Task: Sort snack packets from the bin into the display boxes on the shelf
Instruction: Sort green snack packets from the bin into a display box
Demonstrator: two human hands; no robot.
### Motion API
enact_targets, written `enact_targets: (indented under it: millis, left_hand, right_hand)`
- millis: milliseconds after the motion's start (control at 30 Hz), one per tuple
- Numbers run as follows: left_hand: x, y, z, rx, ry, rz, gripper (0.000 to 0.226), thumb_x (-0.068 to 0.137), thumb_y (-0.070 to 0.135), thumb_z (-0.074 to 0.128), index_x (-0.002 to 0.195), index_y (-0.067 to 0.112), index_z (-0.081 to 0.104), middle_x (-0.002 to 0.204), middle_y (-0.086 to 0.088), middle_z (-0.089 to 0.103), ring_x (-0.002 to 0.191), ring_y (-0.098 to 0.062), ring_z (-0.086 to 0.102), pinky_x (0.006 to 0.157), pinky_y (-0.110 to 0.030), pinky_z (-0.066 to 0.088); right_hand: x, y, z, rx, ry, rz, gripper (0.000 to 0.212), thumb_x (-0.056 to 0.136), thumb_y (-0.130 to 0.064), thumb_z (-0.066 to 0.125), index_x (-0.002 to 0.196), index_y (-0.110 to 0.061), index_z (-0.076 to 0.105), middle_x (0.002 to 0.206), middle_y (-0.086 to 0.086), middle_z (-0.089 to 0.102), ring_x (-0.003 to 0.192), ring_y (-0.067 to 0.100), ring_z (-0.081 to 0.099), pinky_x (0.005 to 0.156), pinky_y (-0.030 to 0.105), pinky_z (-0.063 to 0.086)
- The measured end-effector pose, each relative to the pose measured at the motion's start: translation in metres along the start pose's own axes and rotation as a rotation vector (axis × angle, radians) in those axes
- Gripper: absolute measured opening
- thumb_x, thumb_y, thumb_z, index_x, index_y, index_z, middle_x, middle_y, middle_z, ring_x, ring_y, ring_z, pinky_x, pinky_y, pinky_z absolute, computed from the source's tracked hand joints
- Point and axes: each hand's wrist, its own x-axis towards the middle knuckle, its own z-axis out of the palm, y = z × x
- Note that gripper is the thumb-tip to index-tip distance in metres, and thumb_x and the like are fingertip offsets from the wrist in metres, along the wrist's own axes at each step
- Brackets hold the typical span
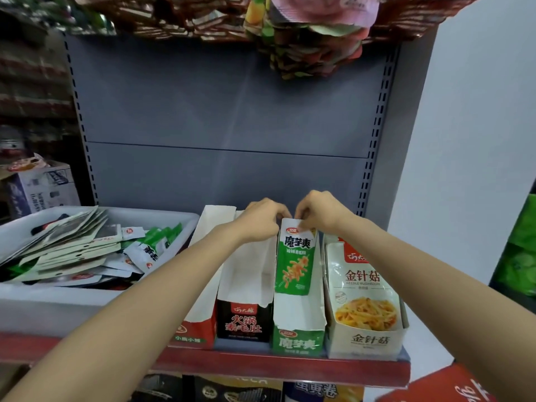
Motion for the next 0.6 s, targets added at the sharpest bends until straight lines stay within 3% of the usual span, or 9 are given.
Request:
enact_targets:
  millis: [167,267,400,600]
  left_hand:
    - [-0.002,-0.007,0.000,0.023,-0.006,0.048,0.051,0.078,-0.004,0.044,0.120,0.017,0.063,0.123,-0.003,0.061,0.120,-0.025,0.048,0.097,-0.036,0.042]
    - [-0.010,-0.012,-0.003,0.018,0.134,0.062,0.052,0.082,-0.003,0.043,0.128,0.017,0.055,0.131,-0.002,0.054,0.127,-0.022,0.040,0.104,-0.036,0.033]
    - [-0.041,-0.031,-0.017,-0.035,0.386,0.031,0.041,0.084,0.000,0.046,0.119,0.018,0.059,0.122,0.002,0.058,0.118,-0.019,0.044,0.100,-0.036,0.035]
    - [-0.107,-0.091,-0.051,0.117,0.451,-0.125,0.034,0.088,0.002,0.044,0.115,0.015,0.060,0.117,-0.003,0.058,0.113,-0.025,0.045,0.096,-0.041,0.037]
  right_hand:
    - [-0.004,-0.004,0.004,-0.056,0.073,-0.024,0.021,0.075,-0.016,0.076,0.093,-0.014,0.065,0.090,0.001,0.058,0.084,0.021,0.056,0.074,0.035,0.050]
    - [-0.008,-0.010,0.001,-0.040,0.126,-0.029,0.029,0.080,-0.020,0.072,0.107,-0.014,0.064,0.102,0.004,0.055,0.093,0.022,0.055,0.081,0.036,0.049]
    - [-0.017,-0.035,0.003,0.088,0.210,-0.065,0.020,0.085,-0.021,0.065,0.105,-0.017,0.065,0.101,0.004,0.059,0.093,0.022,0.059,0.083,0.038,0.050]
    - [-0.019,-0.119,0.035,0.301,0.194,-0.151,0.026,0.092,-0.028,0.057,0.113,-0.013,0.062,0.109,0.002,0.067,0.102,0.020,0.060,0.088,0.033,0.046]
